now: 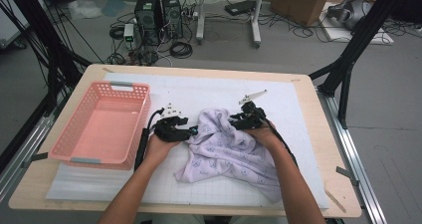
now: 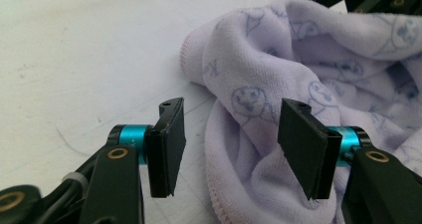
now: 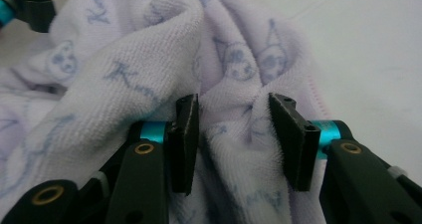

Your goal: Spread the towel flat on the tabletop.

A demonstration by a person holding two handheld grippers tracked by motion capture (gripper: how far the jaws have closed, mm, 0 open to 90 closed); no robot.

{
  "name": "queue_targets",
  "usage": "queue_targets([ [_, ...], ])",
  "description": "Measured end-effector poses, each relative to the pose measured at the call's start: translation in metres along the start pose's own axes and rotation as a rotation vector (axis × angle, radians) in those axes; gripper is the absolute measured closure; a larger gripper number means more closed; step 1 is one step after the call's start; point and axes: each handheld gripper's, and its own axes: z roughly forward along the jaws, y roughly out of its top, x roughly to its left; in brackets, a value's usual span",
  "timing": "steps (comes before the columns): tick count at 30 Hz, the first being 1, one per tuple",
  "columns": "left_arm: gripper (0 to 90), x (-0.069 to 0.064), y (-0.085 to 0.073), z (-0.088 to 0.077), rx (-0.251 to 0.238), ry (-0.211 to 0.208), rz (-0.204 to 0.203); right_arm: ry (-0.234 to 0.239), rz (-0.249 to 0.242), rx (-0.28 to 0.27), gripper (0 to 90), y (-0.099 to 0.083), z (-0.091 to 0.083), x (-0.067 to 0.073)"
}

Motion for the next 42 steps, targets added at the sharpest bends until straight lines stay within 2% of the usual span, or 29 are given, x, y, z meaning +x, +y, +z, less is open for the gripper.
queue_targets([
  [1, 44.1, 0.0, 0.0, 0.0, 0.001, -0.001, 0.0, 0.006, 0.002, 0.006, 57.0, 0.0, 0.001, 0.002],
  [3, 43.9, 0.001, 0.0, 0.001, 0.0, 0.001, -0.007, 0.0, -0.019, 0.025, 72.6, 0.0, 0.0, 0.005],
  [4, 43.7, 0.001, 0.0, 0.0, -0.001, 0.002, -0.01, -0.013, -0.043, 0.035, 78.0, 0.001, -0.002, 0.006],
  [5, 43.6, 0.001, 0.0, 0.0, -0.003, 0.003, -0.012, -0.029, -0.055, 0.044, 79.7, 0.002, -0.006, 0.007],
  [6, 43.4, 0.002, 0.0, 0.0, -0.004, 0.0, -0.01, -0.065, -0.074, 0.037, 80.3, 0.003, -0.01, 0.008],
  [8, 43.2, 0.001, 0.001, -0.002, -0.028, 0.0, -0.006, -0.138, -0.081, -0.017, 80.5, 0.006, -0.024, 0.008],
  [11, 43.4, -0.001, 0.004, -0.005, -0.074, 0.006, 0.009, -0.281, -0.103, -0.094, 79.9, 0.01, -0.051, 0.012],
  [12, 43.5, -0.001, 0.004, -0.005, -0.079, 0.01, 0.012, -0.313, -0.105, -0.117, 79.8, 0.011, -0.058, 0.013],
  [14, 43.4, -0.001, 0.003, -0.004, -0.065, 0.011, 0.005, -0.429, -0.105, -0.173, 79.9, 0.011, -0.076, 0.018],
  [17, 42.9, -0.001, 0.002, -0.001, -0.05, 0.007, -0.004, -0.6, -0.077, -0.184, 79.9, 0.009, -0.092, 0.018],
  [18, 42.9, -0.002, 0.002, -0.001, -0.049, 0.007, -0.001, -0.647, -0.056, -0.182, 79.8, 0.006, -0.096, 0.015],
  [19, 42.9, -0.002, 0.003, 0.0, -0.051, 0.005, 0.0, -0.665, -0.027, -0.177, 79.3, 0.003, -0.098, 0.012],
  [21, 43.0, -0.003, 0.003, 0.001, -0.052, 0.005, -0.005, -0.628, 0.043, -0.141, 78.2, -0.006, -0.098, 0.003],
  [24, 43.4, -0.003, 0.002, 0.005, -0.05, 0.006, -0.011, -0.611, 0.076, -0.109, 75.1, -0.022, -0.096, -0.002],
  [25, 43.6, -0.004, 0.002, 0.006, -0.056, 0.009, -0.015, -0.601, 0.09, -0.114, 73.1, -0.027, -0.097, -0.003],
  [28, 47.6, -0.009, 0.005, 0.008, -0.074, 0.031, 0.018, -0.606, 0.128, -0.147, 63.4, -0.041, -0.103, -0.004],
  [30, 48.4, -0.011, 0.01, 0.011, -0.065, 0.016, 0.029, -0.599, 0.159, -0.175, 63.1, -0.048, -0.111, -0.002],
  [32, 49.5, -0.015, 0.017, 0.016, -0.063, -0.006, 0.033, -0.626, 0.148, -0.238, 65.6, -0.056, -0.12, 0.005],
  [33, 49.5, -0.017, 0.02, 0.02, -0.062, -0.011, 0.034, -0.62, 0.152, -0.248, 65.7, -0.059, -0.124, 0.007],
  [35, 48.2, -0.02, 0.025, 0.029, -0.037, -0.028, 0.033, -0.609, 0.152, -0.249, 65.6, -0.064, -0.13, 0.011],
  [39, 43.7, -0.024, 0.025, 0.053, 0.027, -0.022, 0.051, -0.599, 0.149, -0.26, 65.2, -0.074, -0.136, 0.019],
  [42, 42.4, -0.024, 0.02, 0.069, 0.106, -0.018, 0.054, -0.576, 0.151, -0.249, 64.4, -0.082, -0.134, 0.021],
])
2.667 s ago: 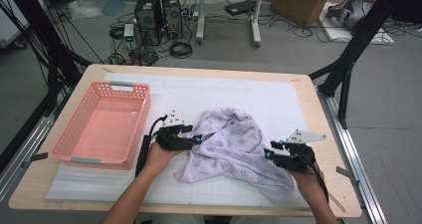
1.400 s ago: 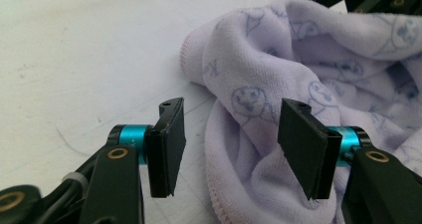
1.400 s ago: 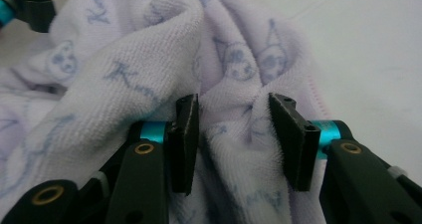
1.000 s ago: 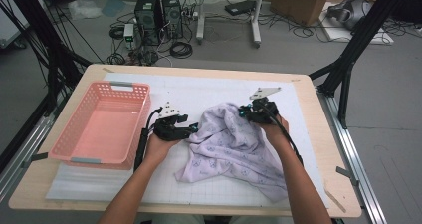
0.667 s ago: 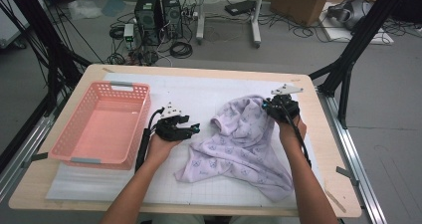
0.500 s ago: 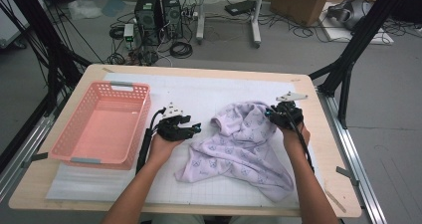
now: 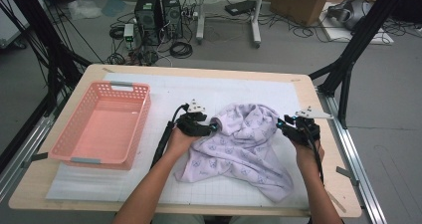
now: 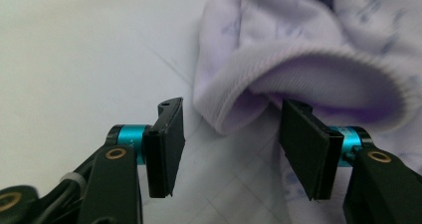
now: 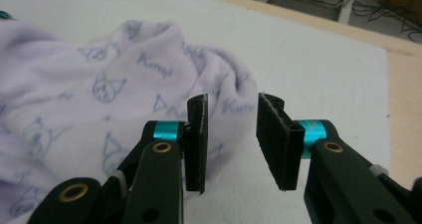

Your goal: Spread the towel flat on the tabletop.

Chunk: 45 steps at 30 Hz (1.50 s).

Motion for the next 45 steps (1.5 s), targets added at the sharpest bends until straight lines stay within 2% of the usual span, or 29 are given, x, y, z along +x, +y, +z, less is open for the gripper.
queue_targets([
  [4, 45.7, -0.006, 0.006, 0.011, -0.003, 0.029, 0.032, 0.016, -0.004, 0.021, 63.9, -0.009, 0.002, 0.0],
  [6, 47.8, -0.007, 0.009, 0.017, 0.012, 0.033, 0.027, 0.02, 0.006, 0.019, 63.9, -0.013, 0.003, -0.002],
  [9, 53.7, -0.009, 0.013, 0.023, 0.041, 0.054, 0.062, 0.026, 0.023, 0.019, 64.1, -0.017, 0.003, -0.003],
  [10, 59.7, -0.008, 0.015, 0.023, 0.047, 0.053, 0.07, 0.028, 0.028, 0.013, 64.1, -0.018, 0.002, -0.003],
  [11, 74.7, -0.008, 0.018, 0.022, 0.05, 0.086, 0.096, 0.03, 0.03, 0.012, 64.2, -0.018, 0.002, -0.003],
  [12, 82.6, -0.005, 0.021, 0.02, 0.039, 0.115, 0.093, 0.031, 0.028, 0.009, 64.3, -0.018, 0.001, -0.003],
  [15, 85.4, 0.009, 0.029, 0.011, -0.027, 0.175, 0.037, 0.034, 0.037, 0.001, 64.3, -0.018, 0.0, -0.004],
  [16, 85.6, 0.014, 0.031, 0.007, -0.039, 0.179, 0.017, 0.034, 0.039, -0.003, 64.3, -0.019, -0.001, -0.004],
  [19, 85.9, 0.027, 0.033, -0.003, -0.096, 0.24, -0.007, 0.038, 0.045, 0.002, 64.3, -0.02, -0.001, -0.005],
  [22, 85.9, 0.043, 0.032, -0.013, -0.15, 0.346, -0.045, 0.04, 0.046, -0.001, 64.8, -0.021, 0.0, -0.006],
  [25, 85.7, 0.059, 0.027, -0.021, -0.193, 0.378, -0.117, 0.038, 0.049, 0.01, 65.6, -0.023, 0.002, -0.008],
  [27, 80.4, 0.063, 0.024, -0.022, -0.192, 0.352, -0.161, 0.036, 0.054, 0.011, 65.7, -0.024, 0.002, -0.01],
  [29, 59.5, 0.064, 0.021, -0.021, -0.168, 0.323, -0.191, 0.038, 0.066, 0.007, 65.7, -0.025, 0.003, -0.011],
  [31, 47.6, 0.065, 0.02, -0.021, -0.152, 0.289, -0.211, 0.04, 0.081, 0.009, 65.6, -0.025, 0.003, -0.012],
  [32, 44.4, 0.064, 0.02, -0.022, -0.149, 0.272, -0.221, 0.039, 0.079, 0.011, 65.5, -0.025, 0.003, -0.013],
  [35, 39.7, 0.059, 0.019, -0.028, -0.142, 0.247, -0.202, 0.039, 0.082, 0.013, 65.4, -0.026, 0.003, -0.012],
  [38, 39.9, 0.055, 0.014, -0.037, -0.161, 0.258, -0.18, 0.04, 0.08, 0.022, 65.4, -0.026, 0.004, -0.013],
  [40, 39.8, 0.053, 0.008, -0.043, -0.16, 0.25, -0.182, 0.041, 0.083, 0.026, 65.5, -0.027, 0.004, -0.012],
  [43, 40.9, 0.048, 0.001, -0.055, -0.161, 0.239, -0.158, 0.042, 0.074, 0.024, 65.5, -0.026, 0.003, -0.011],
  [45, 43.1, 0.045, -0.002, -0.062, -0.166, 0.222, -0.167, 0.043, 0.076, 0.018, 65.5, -0.025, 0.001, -0.01],
])
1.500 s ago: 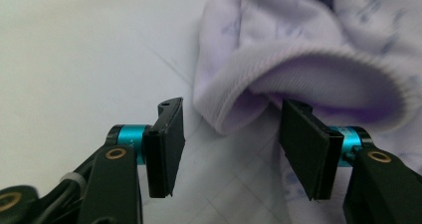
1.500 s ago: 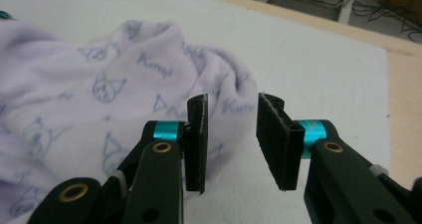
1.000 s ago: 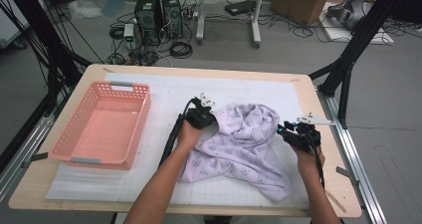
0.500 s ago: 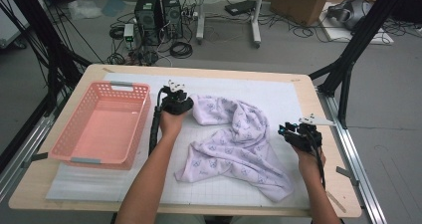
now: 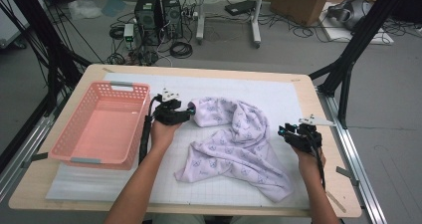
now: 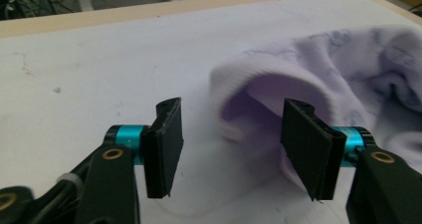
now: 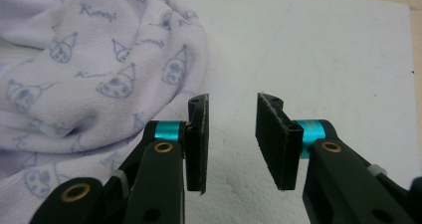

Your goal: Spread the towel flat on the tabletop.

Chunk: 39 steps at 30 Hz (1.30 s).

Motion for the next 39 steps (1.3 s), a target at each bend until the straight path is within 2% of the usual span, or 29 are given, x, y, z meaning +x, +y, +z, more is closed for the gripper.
queue_targets([
  [4, 43.1, -0.004, -0.007, -0.016, -0.017, -0.024, 0.016, -0.001, -0.004, -0.004, 65.5, 0.001, -0.004, 0.001],
  [6, 43.7, -0.007, -0.009, -0.021, 0.022, -0.065, 0.041, 0.003, -0.007, -0.009, 65.2, 0.001, -0.005, 0.001],
  [8, 47.9, -0.014, -0.013, -0.024, 0.03, -0.097, 0.078, 0.006, -0.013, -0.009, 64.5, 0.001, -0.005, 0.002],
  [11, 49.7, -0.024, -0.016, -0.019, 0.065, -0.181, 0.111, 0.01, -0.017, 0.004, 64.3, 0.001, -0.003, 0.004],
  [13, 50.7, -0.032, -0.017, -0.011, 0.073, -0.211, 0.132, 0.013, -0.021, 0.008, 64.0, 0.001, -0.002, 0.005],
  [16, 56.8, -0.043, -0.018, 0.004, 0.098, -0.251, 0.14, 0.016, -0.029, 0.015, 63.8, 0.001, 0.0, 0.006],
  [18, 60.0, -0.05, -0.018, 0.015, 0.106, -0.255, 0.164, 0.017, -0.03, 0.015, 63.8, 0.0, 0.0, 0.006],
  [20, 61.0, -0.056, -0.017, 0.025, 0.137, -0.254, 0.177, 0.019, -0.026, 0.017, 63.7, 0.0, 0.0, 0.005],
  [23, 63.5, -0.064, -0.015, 0.034, 0.126, -0.231, 0.182, 0.023, -0.025, 0.016, 63.4, 0.0, -0.001, 0.004],
  [27, 65.6, -0.072, -0.015, 0.047, 0.152, -0.219, 0.198, 0.028, -0.018, 0.017, 63.2, 0.0, -0.002, 0.004],
  [29, 66.3, -0.075, -0.017, 0.051, 0.181, -0.193, 0.211, 0.029, -0.019, 0.018, 63.0, -0.001, -0.002, 0.004],
  [30, 67.3, -0.076, -0.019, 0.053, 0.185, -0.193, 0.208, 0.03, -0.022, 0.017, 63.1, 0.0, -0.002, 0.004],
  [33, 66.8, -0.08, -0.019, 0.055, 0.19, -0.199, 0.222, 0.03, -0.021, 0.015, 63.1, 0.0, -0.003, 0.003],
  [36, 64.7, -0.082, -0.019, 0.055, 0.195, -0.216, 0.215, 0.036, -0.021, 0.017, 63.2, -0.001, -0.002, 0.002],
  [39, 61.4, -0.085, -0.02, 0.055, 0.198, -0.257, 0.206, 0.041, -0.024, 0.017, 63.2, -0.001, -0.001, 0.003],
])
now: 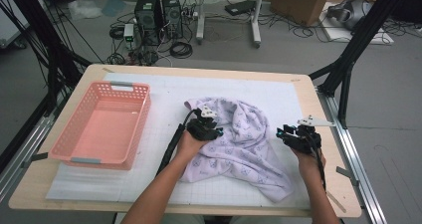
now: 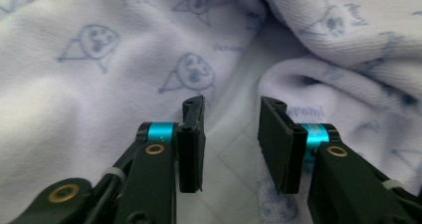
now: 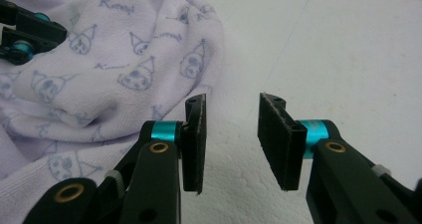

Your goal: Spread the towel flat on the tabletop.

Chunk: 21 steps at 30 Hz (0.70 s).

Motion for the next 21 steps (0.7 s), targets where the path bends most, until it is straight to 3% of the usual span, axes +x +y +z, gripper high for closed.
queue_targets([
  [4, 55.3, -0.01, 0.0, 0.003, 0.007, -0.064, 0.063, 0.002, -0.001, -0.001, 63.3, 0.0, 0.0, 0.001],
  [7, 51.0, -0.014, 0.0, 0.003, 0.005, -0.135, 0.071, 0.004, 0.0, -0.005, 63.3, 0.0, 0.001, 0.001],
  [14, 50.3, -0.033, 0.001, 0.004, 0.0, -0.307, 0.116, 0.003, 0.003, -0.002, 63.3, 0.0, 0.001, 0.001],
  [18, 53.3, -0.044, 0.001, 0.006, 0.014, -0.31, 0.168, 0.001, 0.005, -0.002, 63.6, 0.0, 0.001, 0.0],
  [21, 69.3, -0.047, 0.001, 0.007, 0.039, -0.322, 0.181, 0.0, 0.004, -0.004, 63.7, 0.0, 0.001, 0.001],
])
